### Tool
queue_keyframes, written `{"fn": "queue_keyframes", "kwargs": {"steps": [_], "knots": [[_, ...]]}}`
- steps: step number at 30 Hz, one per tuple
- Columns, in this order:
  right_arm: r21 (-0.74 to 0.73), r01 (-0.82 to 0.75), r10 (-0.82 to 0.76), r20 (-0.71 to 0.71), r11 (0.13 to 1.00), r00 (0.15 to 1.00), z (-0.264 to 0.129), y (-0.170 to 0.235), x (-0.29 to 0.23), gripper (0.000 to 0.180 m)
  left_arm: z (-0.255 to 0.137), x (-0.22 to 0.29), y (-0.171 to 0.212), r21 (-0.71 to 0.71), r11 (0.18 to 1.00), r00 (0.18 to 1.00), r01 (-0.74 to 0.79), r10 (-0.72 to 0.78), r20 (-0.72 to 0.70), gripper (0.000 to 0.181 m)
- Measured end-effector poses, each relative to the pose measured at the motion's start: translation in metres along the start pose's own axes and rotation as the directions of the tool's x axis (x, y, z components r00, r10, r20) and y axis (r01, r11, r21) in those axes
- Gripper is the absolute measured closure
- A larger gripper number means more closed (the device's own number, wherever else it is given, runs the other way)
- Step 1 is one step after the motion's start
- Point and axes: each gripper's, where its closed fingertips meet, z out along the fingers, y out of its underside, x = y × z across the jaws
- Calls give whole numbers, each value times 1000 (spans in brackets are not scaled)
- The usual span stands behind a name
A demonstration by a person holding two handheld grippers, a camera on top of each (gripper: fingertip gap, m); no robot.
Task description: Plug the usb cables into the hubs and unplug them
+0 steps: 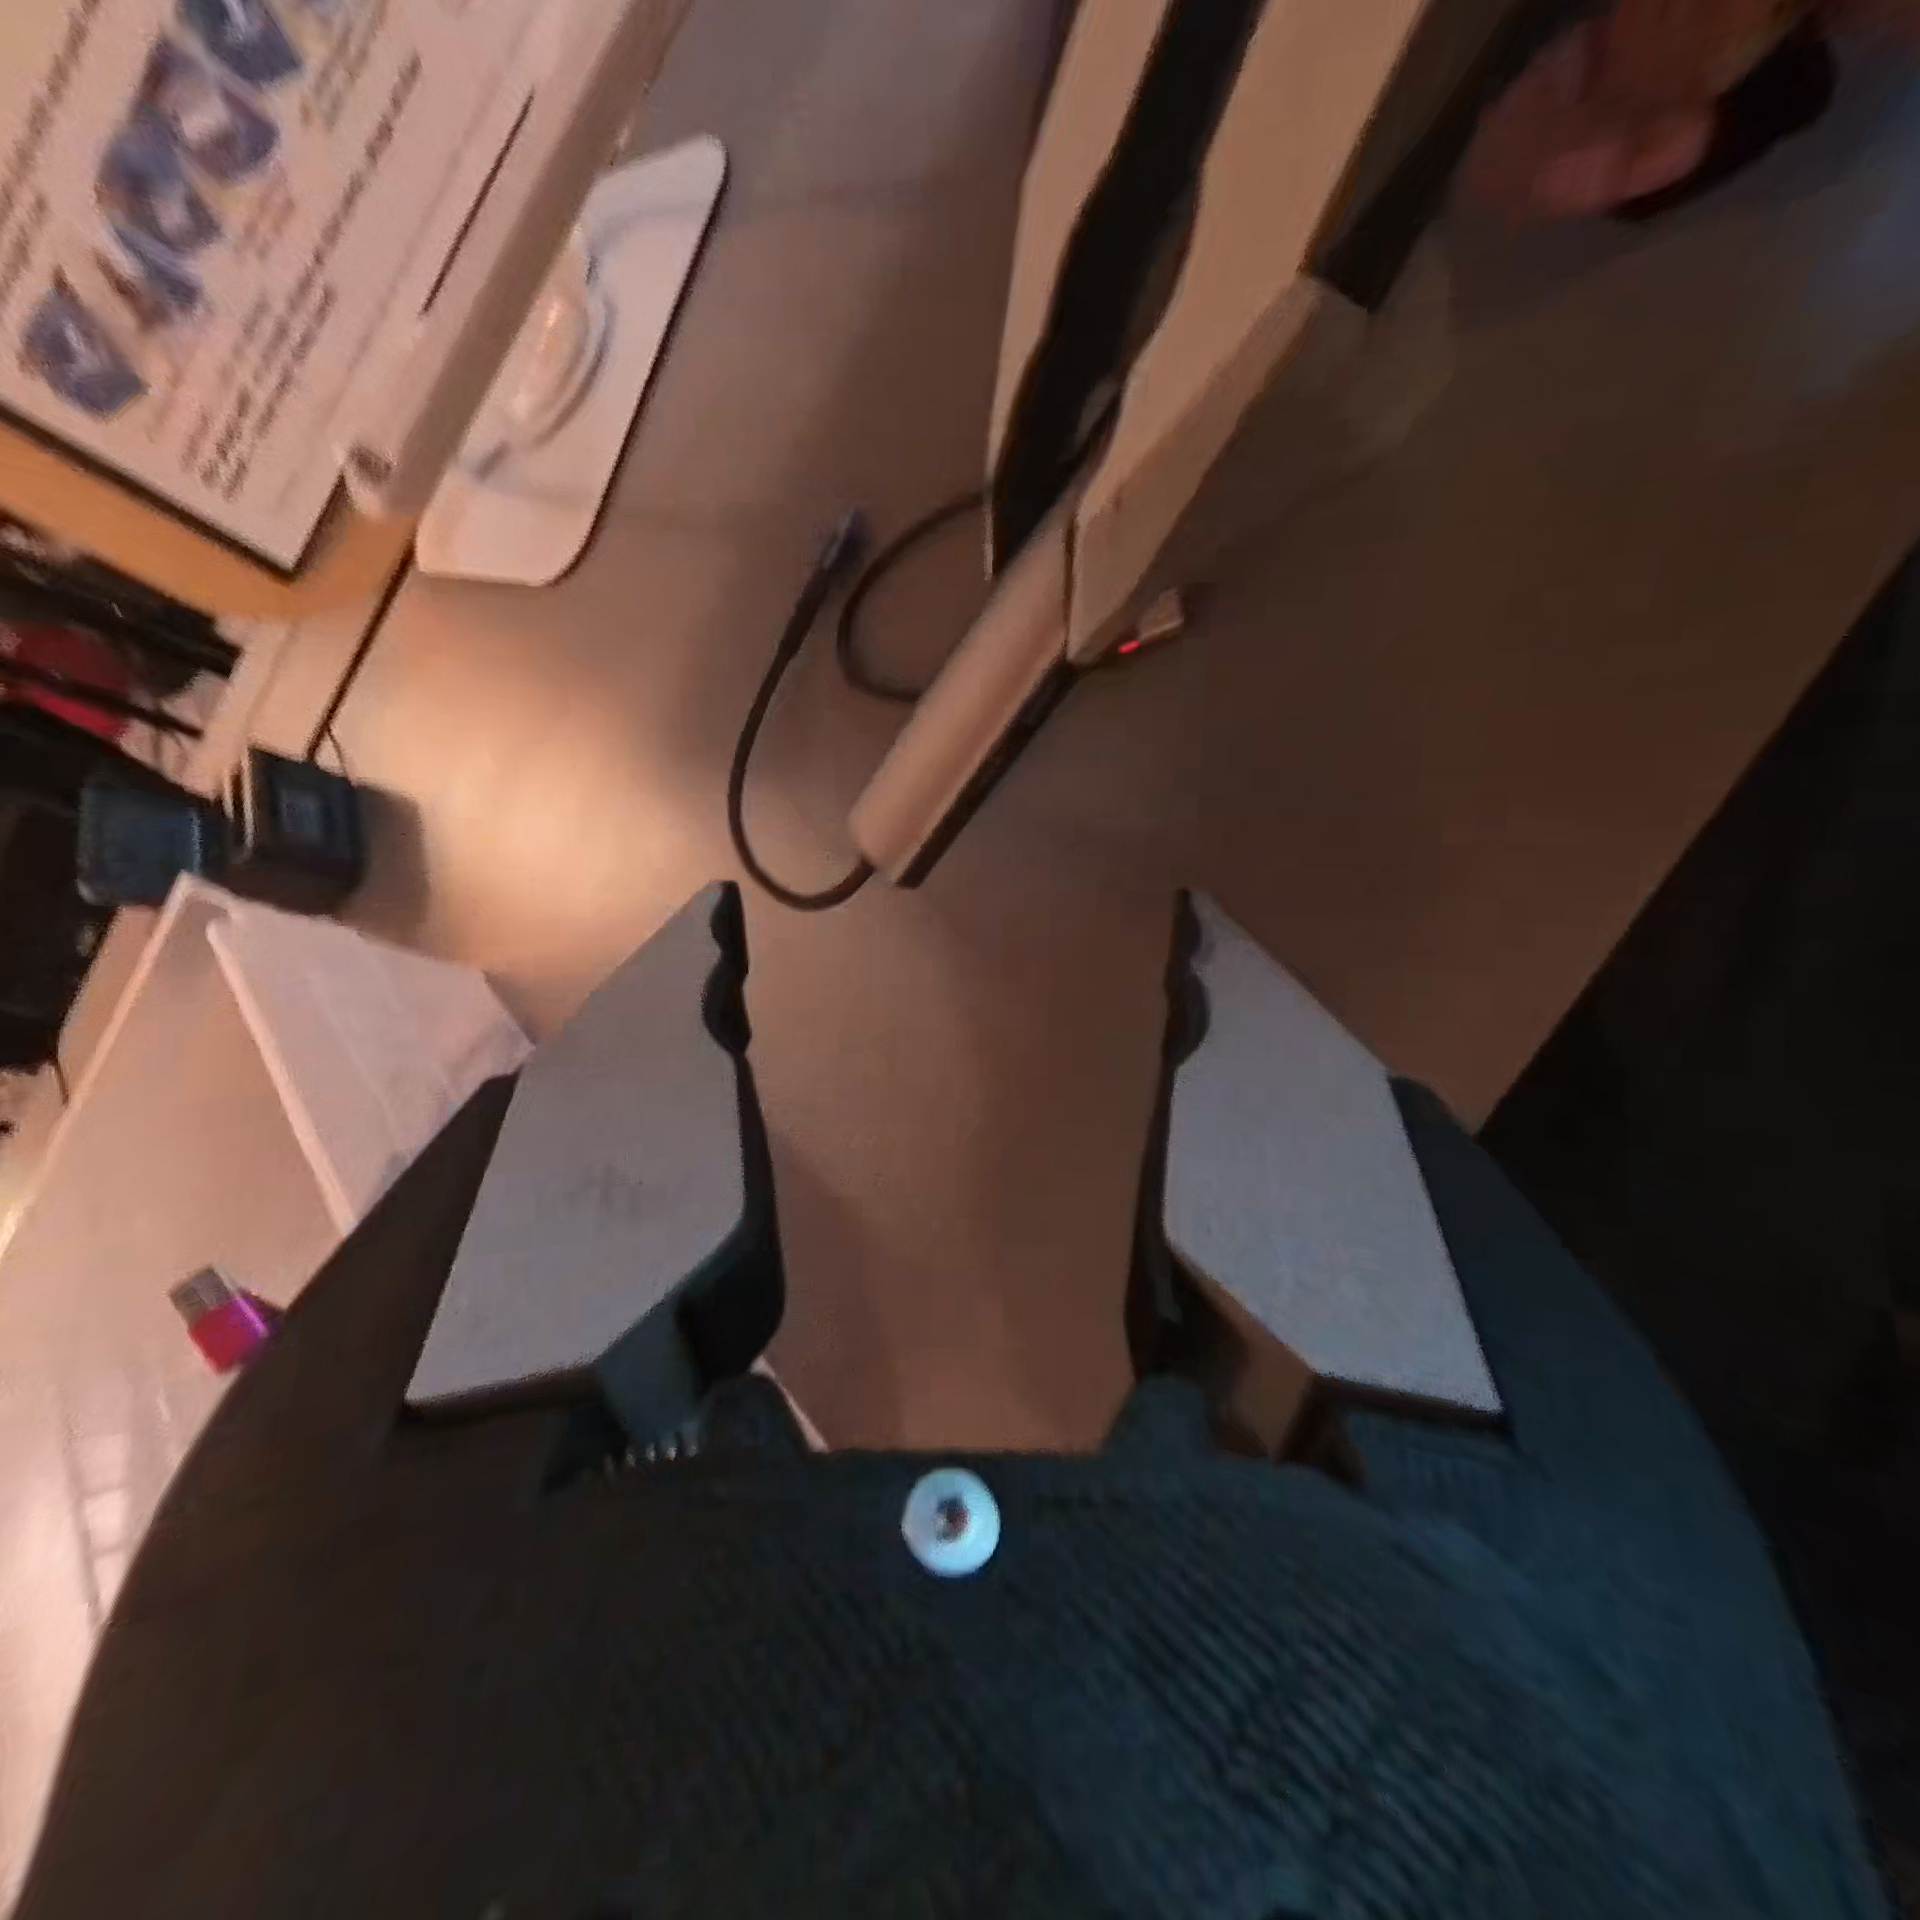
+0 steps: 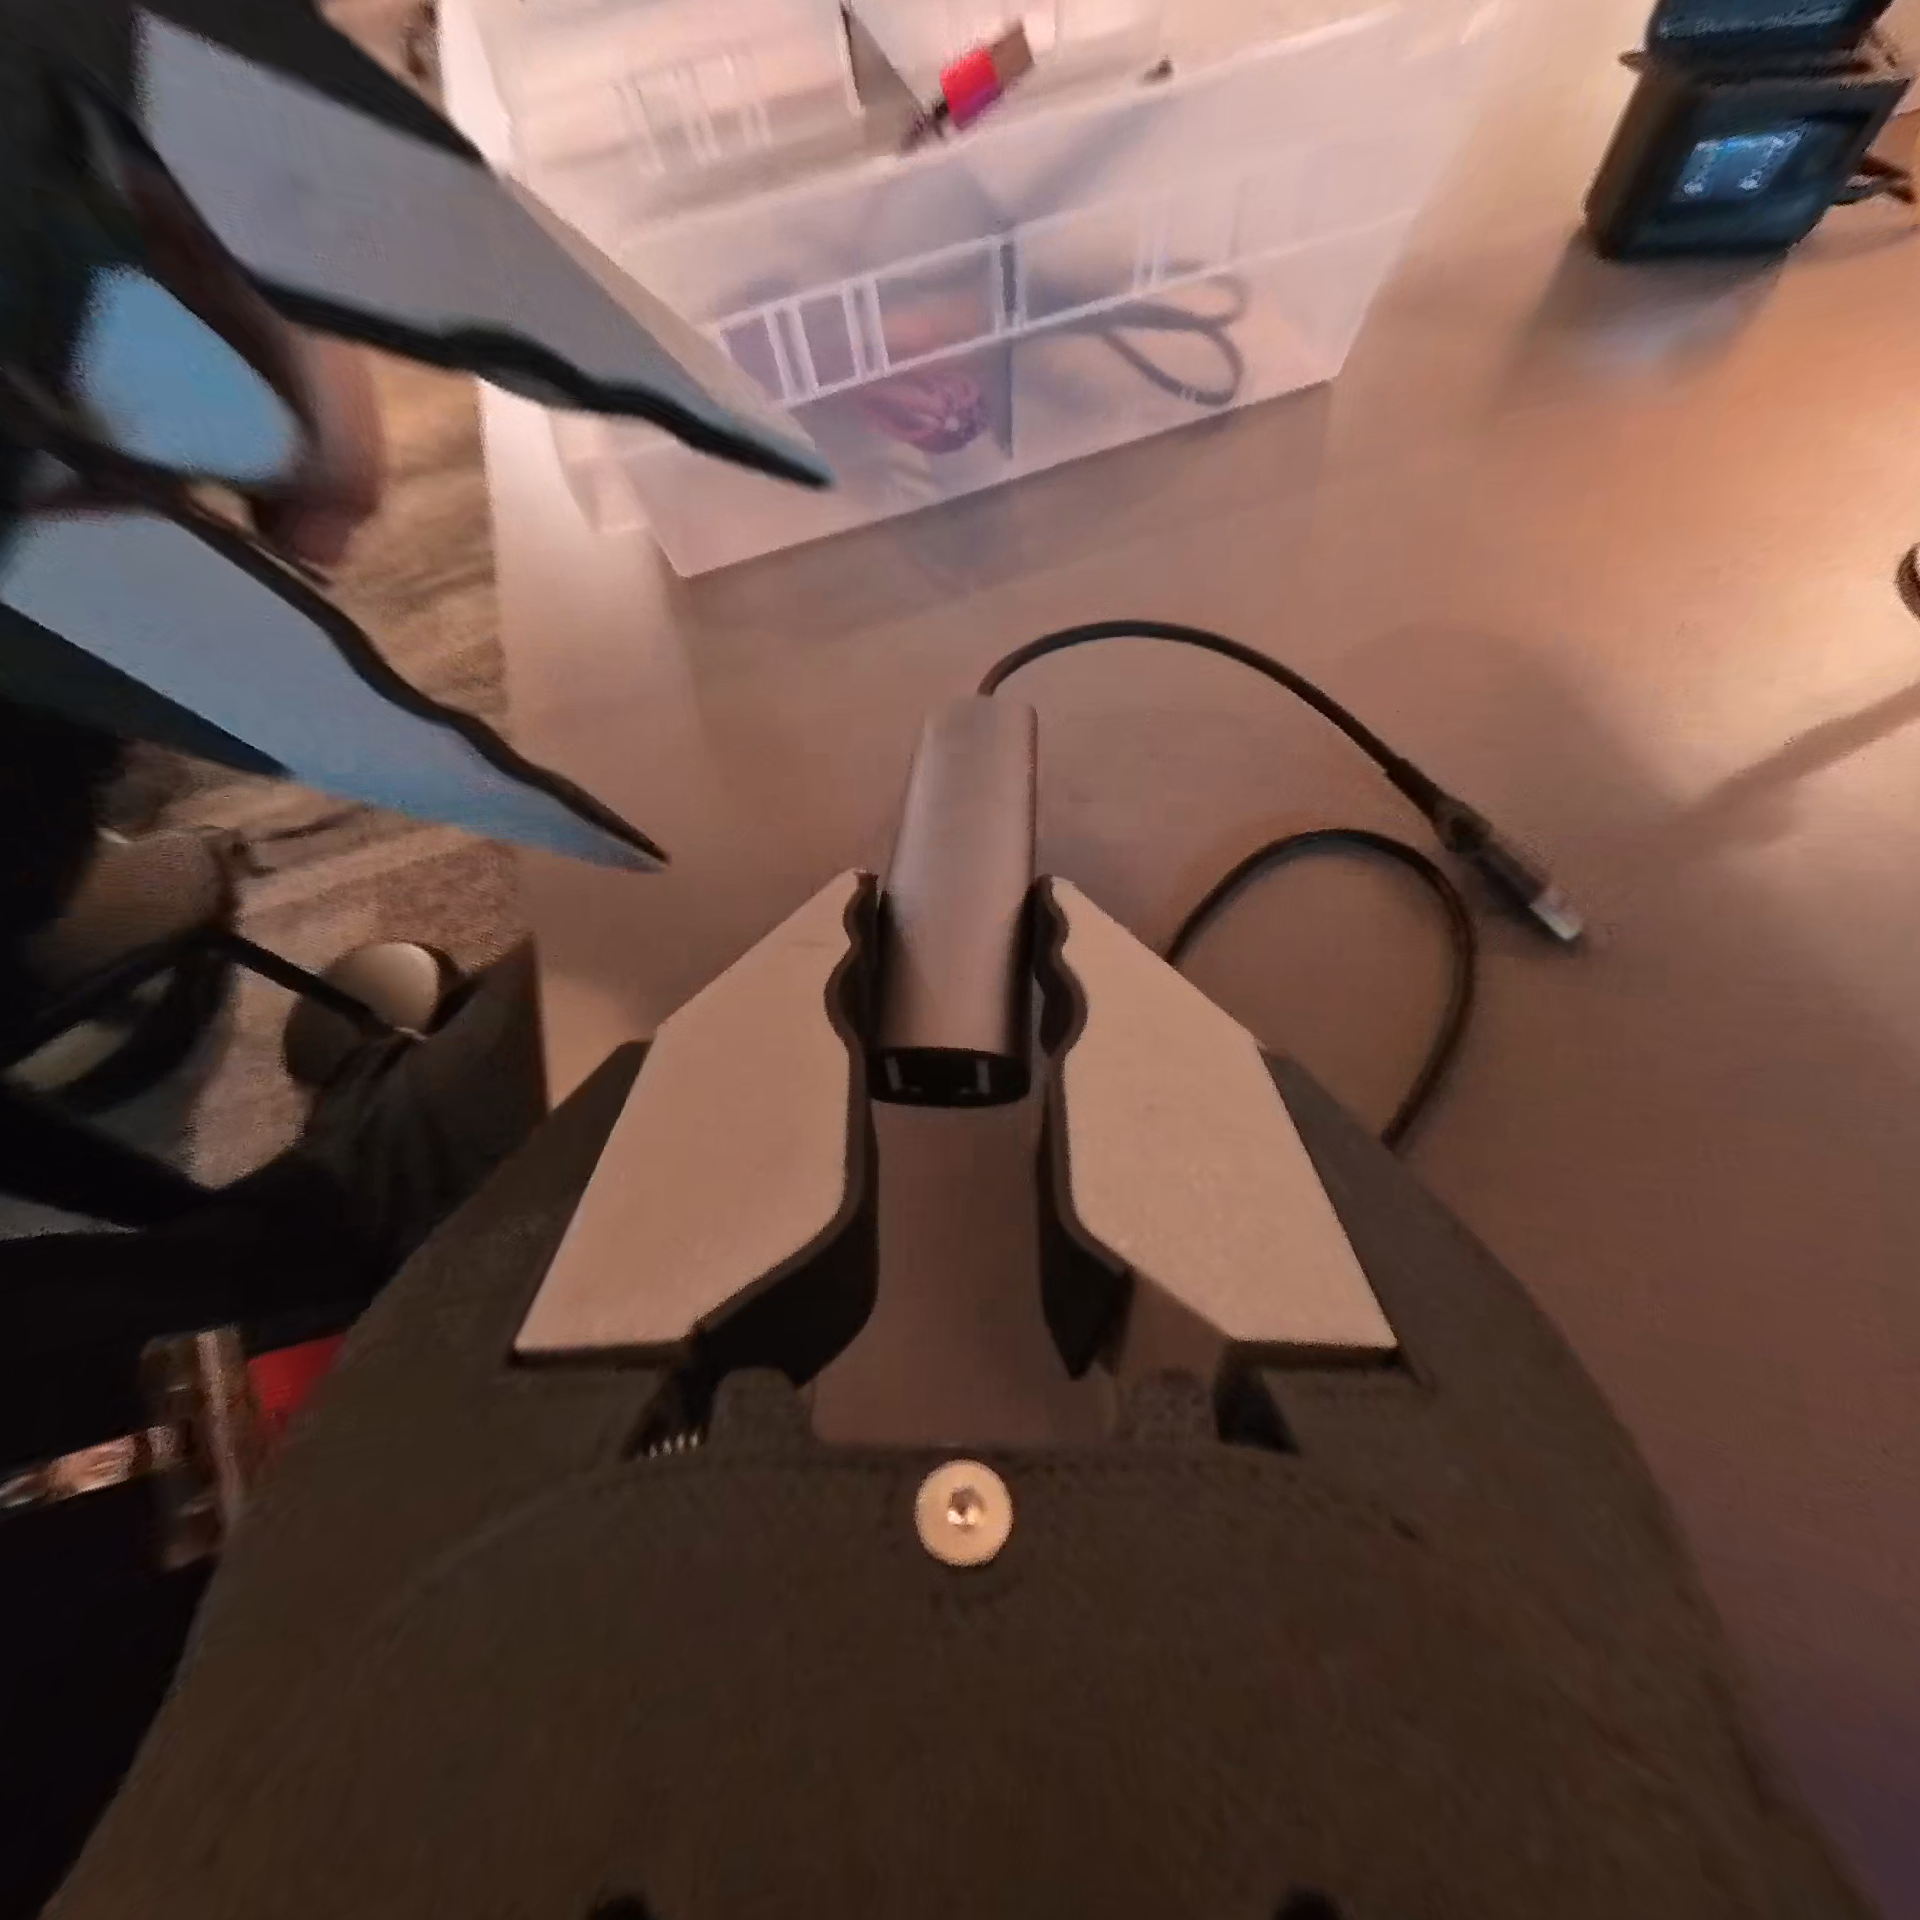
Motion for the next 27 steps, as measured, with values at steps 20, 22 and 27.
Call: {"fn": "queue_keyframes", "kwargs": {"steps": [20, 22, 27], "knots": [[84, -23, 11, 136, 996, 991, -43, -21, -32, 159, -6, 7, -31, 25, 884, 852, -466, 441, 281, 166], [85, -13, 5, 85, 996, 996, -50, -22, -25, 162, -6, 0, -27, 0, 891, 852, -454, 434, 293, 166], [98, 38, -39, 6, 994, 999, -68, -27, -19, 155, -7, -18, -14, -48, 913, 862, -404, 398, 315, 166]]}}
